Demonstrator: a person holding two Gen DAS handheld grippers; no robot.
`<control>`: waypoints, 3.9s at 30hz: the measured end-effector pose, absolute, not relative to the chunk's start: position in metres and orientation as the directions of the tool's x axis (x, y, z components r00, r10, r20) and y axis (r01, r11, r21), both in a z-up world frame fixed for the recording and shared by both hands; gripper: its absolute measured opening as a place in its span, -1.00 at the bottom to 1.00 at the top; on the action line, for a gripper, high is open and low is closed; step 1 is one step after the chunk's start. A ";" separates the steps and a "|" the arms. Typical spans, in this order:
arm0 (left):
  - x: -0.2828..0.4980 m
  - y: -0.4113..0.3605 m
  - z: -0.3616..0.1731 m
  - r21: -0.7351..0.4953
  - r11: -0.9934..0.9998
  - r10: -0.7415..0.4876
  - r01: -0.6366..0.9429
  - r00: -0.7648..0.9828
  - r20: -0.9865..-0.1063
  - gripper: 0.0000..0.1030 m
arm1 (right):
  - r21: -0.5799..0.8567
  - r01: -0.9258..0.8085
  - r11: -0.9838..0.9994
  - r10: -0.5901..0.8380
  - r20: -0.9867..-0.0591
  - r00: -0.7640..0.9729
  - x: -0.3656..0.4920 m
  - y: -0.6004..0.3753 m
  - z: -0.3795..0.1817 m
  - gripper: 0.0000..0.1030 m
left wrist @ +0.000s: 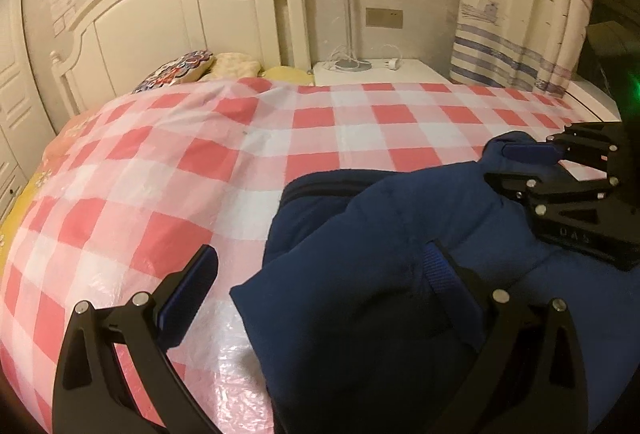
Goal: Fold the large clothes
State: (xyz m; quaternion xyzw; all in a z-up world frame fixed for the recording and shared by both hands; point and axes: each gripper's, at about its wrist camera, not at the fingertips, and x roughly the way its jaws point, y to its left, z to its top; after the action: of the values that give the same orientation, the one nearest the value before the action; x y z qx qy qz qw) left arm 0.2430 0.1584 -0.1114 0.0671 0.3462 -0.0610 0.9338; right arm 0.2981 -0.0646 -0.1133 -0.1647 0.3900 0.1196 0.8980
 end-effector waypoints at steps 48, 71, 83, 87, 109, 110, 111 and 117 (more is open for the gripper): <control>0.166 0.124 -0.042 0.143 0.972 -0.053 0.186 0.767 -0.640 0.87 | -0.223 -0.329 0.918 0.077 -0.712 0.698 0.294 -0.070 -0.119 -0.25; 0.261 0.136 -0.100 0.155 0.980 0.036 0.124 0.654 -0.756 0.96 | -0.170 -0.334 0.927 0.120 -0.709 0.695 0.295 -0.075 -0.119 -0.24; 0.261 0.137 -0.101 0.147 0.982 0.032 0.121 0.654 -0.756 0.96 | -0.168 -0.334 0.927 0.122 -0.709 0.694 0.295 -0.075 -0.119 -0.24; 0.260 0.136 -0.101 0.151 0.981 0.036 0.119 0.658 -0.753 0.96 | -0.159 -0.336 0.928 0.129 -0.709 0.693 0.295 -0.076 -0.119 -0.24; 0.188 0.152 -0.071 0.236 0.972 0.154 0.012 0.724 -0.673 0.96 | -0.141 -0.379 0.915 0.169 -0.718 0.675 0.297 -0.078 -0.116 -0.19; 0.175 0.154 -0.067 0.221 0.975 0.137 0.020 0.728 -0.671 0.96 | -0.118 -0.395 0.911 0.192 -0.727 0.659 0.298 -0.081 -0.113 -0.19; 0.163 0.155 -0.066 0.202 0.979 0.116 0.032 0.726 -0.678 0.96 | -0.089 -0.389 0.917 0.204 -0.733 0.649 0.298 -0.085 -0.108 -0.19; 0.120 0.168 -0.099 0.153 0.987 0.079 0.048 0.688 -0.721 0.96 | 0.041 -0.331 0.943 0.279 -0.644 0.712 0.243 -0.108 -0.063 -0.06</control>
State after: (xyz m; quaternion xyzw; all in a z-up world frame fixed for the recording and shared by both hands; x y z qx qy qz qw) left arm 0.1202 0.1676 -0.0994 0.0799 0.3947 0.0085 0.9153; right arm 0.2430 -0.1080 -0.0631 -0.0386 0.3415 0.1649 0.9245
